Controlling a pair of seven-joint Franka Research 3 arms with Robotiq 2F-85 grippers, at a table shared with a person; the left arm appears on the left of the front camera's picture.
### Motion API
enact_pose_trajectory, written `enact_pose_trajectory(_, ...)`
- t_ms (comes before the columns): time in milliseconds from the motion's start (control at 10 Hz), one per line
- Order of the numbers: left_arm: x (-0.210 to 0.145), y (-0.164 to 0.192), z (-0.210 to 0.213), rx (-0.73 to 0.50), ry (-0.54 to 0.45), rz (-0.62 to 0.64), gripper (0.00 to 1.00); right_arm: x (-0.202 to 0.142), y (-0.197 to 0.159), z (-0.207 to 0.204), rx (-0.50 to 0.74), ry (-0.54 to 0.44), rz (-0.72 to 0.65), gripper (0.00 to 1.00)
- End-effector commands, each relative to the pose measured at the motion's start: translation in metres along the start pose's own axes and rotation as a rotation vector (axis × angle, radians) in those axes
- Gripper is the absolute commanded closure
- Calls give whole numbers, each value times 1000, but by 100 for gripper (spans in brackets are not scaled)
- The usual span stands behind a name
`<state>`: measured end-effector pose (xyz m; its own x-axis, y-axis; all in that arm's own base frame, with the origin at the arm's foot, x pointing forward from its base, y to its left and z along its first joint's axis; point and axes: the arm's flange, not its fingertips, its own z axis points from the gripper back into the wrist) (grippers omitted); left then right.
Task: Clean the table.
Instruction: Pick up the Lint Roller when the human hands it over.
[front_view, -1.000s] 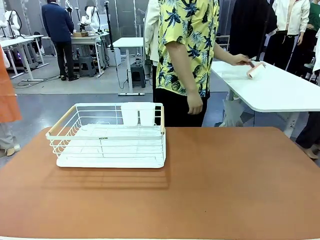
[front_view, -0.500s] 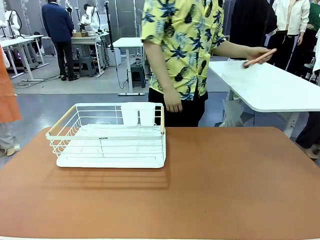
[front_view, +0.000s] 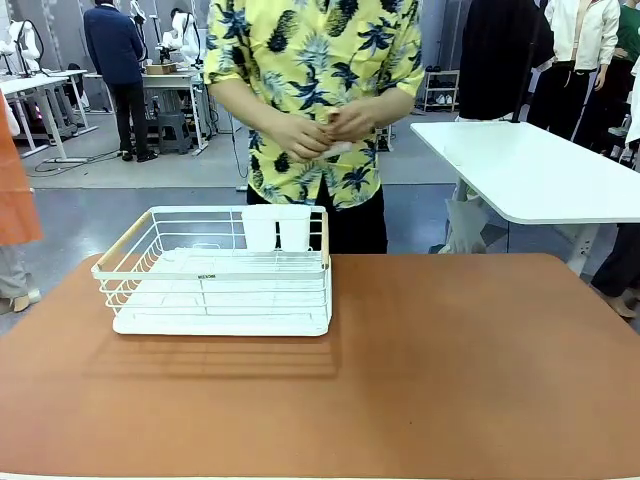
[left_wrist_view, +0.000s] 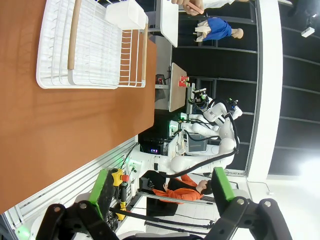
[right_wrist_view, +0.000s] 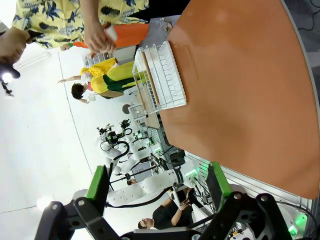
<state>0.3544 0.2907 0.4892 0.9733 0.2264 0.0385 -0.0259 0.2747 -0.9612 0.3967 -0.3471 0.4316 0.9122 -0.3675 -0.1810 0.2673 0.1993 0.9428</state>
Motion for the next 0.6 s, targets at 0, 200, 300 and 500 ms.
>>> enact_pose_trajectory(0,-1,-1,1,0,-3,-2,0,0,2,0,-2,0,3,0)
enact_pose_trajectory(200,-1,-1,1,0,-3,-2,0,0,2,0,-2,0,3,0)
enact_pose_trajectory(300,-1,-1,1,0,-3,-2,0,0,2,0,-2,0,3,0)
enact_pose_trajectory(500,-1,-1,1,0,-3,-2,0,0,2,0,-2,0,3,0)
